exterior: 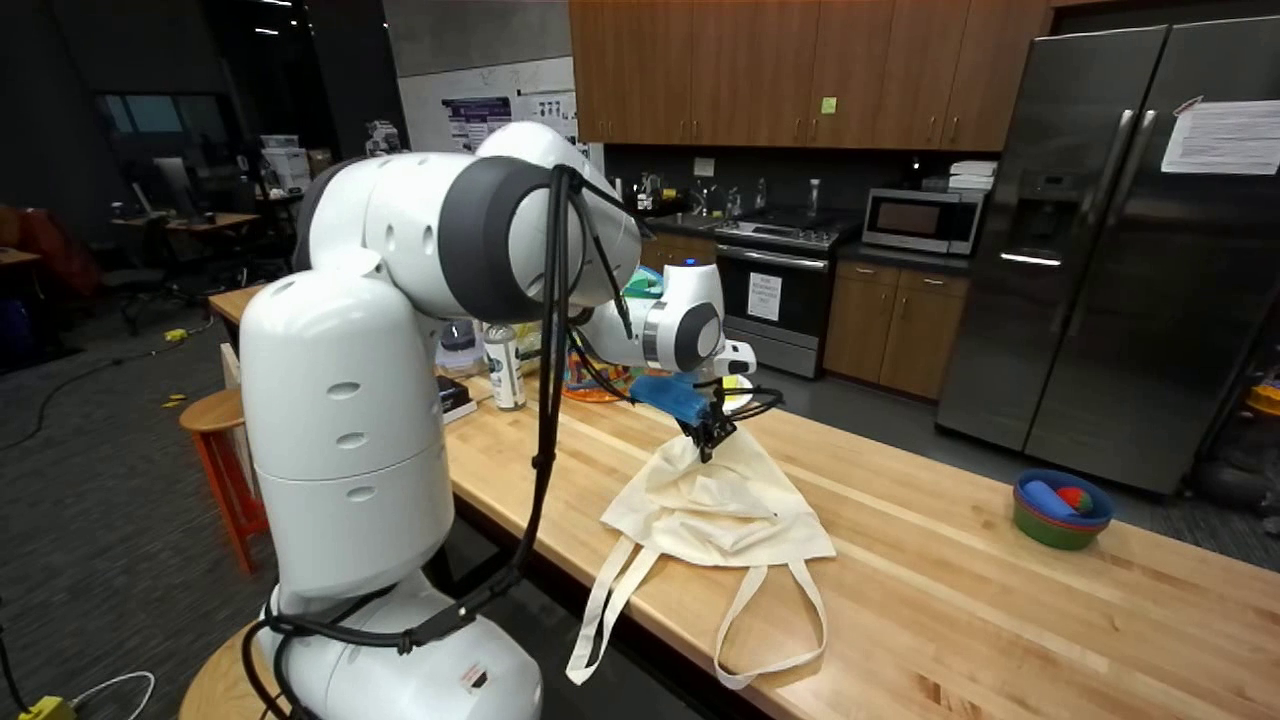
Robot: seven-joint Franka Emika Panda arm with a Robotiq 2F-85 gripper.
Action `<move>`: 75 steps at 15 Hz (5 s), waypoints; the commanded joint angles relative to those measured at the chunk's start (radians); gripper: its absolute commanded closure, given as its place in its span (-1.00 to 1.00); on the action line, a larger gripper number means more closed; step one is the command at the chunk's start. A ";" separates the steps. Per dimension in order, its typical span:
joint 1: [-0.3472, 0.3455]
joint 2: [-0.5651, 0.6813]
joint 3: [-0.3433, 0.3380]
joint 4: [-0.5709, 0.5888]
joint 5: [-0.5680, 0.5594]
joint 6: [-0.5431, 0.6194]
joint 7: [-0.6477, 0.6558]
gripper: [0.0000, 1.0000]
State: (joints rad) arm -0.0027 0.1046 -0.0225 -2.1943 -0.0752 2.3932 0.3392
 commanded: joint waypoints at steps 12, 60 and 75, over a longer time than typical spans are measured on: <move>-0.153 0.203 -0.095 0.209 0.273 -0.028 -0.145 0.99; -0.268 0.299 -0.239 0.294 0.304 0.064 0.023 0.99; -0.236 0.264 -0.223 0.268 0.279 0.072 0.036 0.99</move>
State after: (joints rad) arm -0.2596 0.4091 -0.2559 -1.9045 0.2087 2.4688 0.3904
